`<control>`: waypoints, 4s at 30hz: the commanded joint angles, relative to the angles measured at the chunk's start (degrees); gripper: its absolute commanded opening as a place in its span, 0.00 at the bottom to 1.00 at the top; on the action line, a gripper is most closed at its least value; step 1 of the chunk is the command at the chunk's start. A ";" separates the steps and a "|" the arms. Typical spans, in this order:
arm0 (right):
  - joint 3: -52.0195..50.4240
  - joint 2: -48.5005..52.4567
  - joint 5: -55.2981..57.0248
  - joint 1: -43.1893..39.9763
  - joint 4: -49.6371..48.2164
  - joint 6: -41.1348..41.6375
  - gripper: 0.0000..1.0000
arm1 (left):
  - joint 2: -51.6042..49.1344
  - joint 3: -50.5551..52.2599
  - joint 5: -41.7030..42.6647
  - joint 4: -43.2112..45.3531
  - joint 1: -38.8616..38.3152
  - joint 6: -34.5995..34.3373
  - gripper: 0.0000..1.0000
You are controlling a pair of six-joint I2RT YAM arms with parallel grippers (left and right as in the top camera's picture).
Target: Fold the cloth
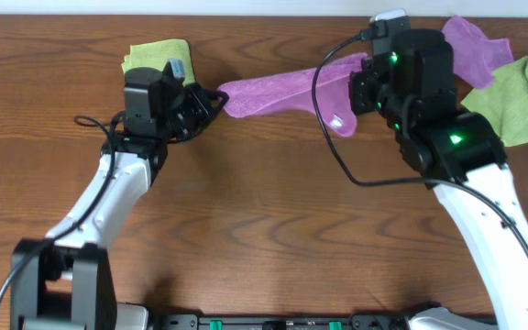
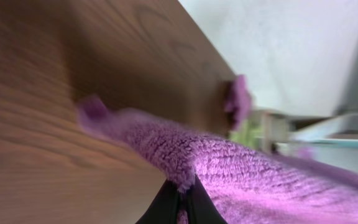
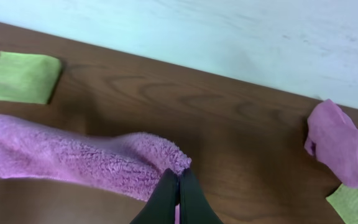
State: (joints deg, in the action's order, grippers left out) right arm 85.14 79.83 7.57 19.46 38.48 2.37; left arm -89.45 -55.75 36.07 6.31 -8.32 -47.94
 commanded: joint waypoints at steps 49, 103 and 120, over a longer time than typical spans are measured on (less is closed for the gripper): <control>-2.43 4.70 0.61 -4.92 0.92 -2.03 0.02 | 3.30 -14.84 -44.41 -30.77 -11.28 36.09 0.06; -45.86 -21.70 -3.54 0.87 1.99 7.48 0.02 | 4.20 -5.33 -38.93 -53.68 -38.91 22.27 0.06; -52.00 -21.77 -10.95 0.87 7.87 16.48 0.02 | 4.02 4.17 -32.57 -53.88 -40.83 12.31 0.06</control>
State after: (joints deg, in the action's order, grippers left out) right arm 33.26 58.39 -1.30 19.81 45.87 15.90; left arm -86.04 -51.53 1.17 -47.57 -48.47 -33.26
